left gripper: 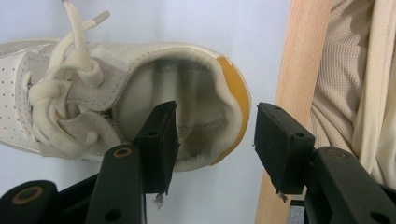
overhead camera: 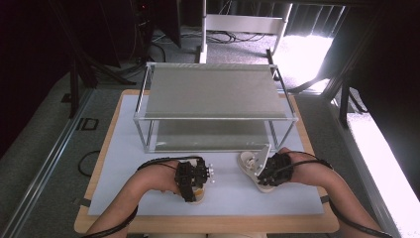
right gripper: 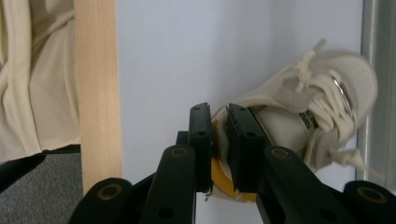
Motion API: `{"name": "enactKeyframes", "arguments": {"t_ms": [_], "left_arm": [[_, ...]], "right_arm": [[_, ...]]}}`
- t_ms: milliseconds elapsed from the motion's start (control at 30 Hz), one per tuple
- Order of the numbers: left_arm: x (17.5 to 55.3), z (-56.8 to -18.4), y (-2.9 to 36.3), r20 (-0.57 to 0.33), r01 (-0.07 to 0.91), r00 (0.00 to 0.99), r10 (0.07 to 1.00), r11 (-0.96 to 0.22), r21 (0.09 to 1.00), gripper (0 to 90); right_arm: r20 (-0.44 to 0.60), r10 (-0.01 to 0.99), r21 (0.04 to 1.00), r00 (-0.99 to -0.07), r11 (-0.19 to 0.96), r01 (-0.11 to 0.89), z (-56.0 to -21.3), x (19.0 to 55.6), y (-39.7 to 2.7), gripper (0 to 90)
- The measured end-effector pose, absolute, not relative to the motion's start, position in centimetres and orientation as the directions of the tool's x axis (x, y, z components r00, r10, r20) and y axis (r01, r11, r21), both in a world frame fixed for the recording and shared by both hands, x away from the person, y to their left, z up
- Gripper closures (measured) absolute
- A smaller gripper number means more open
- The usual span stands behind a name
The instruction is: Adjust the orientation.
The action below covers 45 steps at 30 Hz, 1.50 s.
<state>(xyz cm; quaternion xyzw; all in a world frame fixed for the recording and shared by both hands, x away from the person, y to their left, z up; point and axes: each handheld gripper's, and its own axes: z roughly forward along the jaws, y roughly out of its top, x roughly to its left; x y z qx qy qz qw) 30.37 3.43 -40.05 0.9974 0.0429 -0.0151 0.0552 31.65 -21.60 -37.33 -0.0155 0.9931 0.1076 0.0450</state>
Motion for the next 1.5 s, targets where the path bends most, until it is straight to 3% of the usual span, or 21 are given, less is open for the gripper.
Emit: {"name": "enactKeyframes", "arguments": {"t_ms": [333,367,433,833,967,1033,1200,1500], "left_arm": [[30.3,-40.1,3.5,-0.037,0.092,0.995,0.088,-0.989,0.117,48.8],[30.3,-40.1,3.5,-0.035,0.091,0.996,0.088,-0.989,0.116,48.8],[30.3,-40.1,3.4,-0.033,0.091,0.996,0.088,-0.989,0.114,48.8],[30.2,-40.1,3.5,-0.033,0.092,0.995,0.089,-0.989,0.116,48.8],[30.3,-40.2,3.4,-0.032,0.088,0.996,0.085,-0.99,0.11,48.8],[30.3,-40.2,3.4,-0.034,0.089,0.996,0.086,-0.99,0.111,48.8],[30.4,-40.2,3.5,-0.043,0.096,0.995,0.092,-0.989,0.115,48.8],[30.5,-40.1,3.4,-0.044,0.1,0.994,0.096,-0.989,0.113,48.8]], "right_arm": [[-0.075,-0.034,0.266,-0.997,0.962,-0.052,-38.2,30.8,-20.4,79.4],[-0.072,-0.037,0.279,-0.997,0.959,-0.056,-38.3,30.7,-20.3,85.0],[-0.073,-0.039,0.308,-0.997,0.95,-0.06,-38.2,30.6,-20.0,86.0],[-0.051,-0.013,0.298,-0.999,0.954,-0.027,-37.3,30.6,-21.0,65.8],[-0.027,-0.008,0.23,-1.0,0.973,-0.014,-38.1,30.7,-21.2,61.8],[-0.019,-0.013,0.202,-1.0,0.979,-0.016,-38.9,30.9,-21.0,62.3],[0.007,-0.039,0.162,-0.999,0.986,-0.038,-39.8,31.0,-20.7,73.4],[-0.014,-0.024,0.153,-1.0,0.988,-0.026,-38.8,30.4,-21.2,74.1]]}}
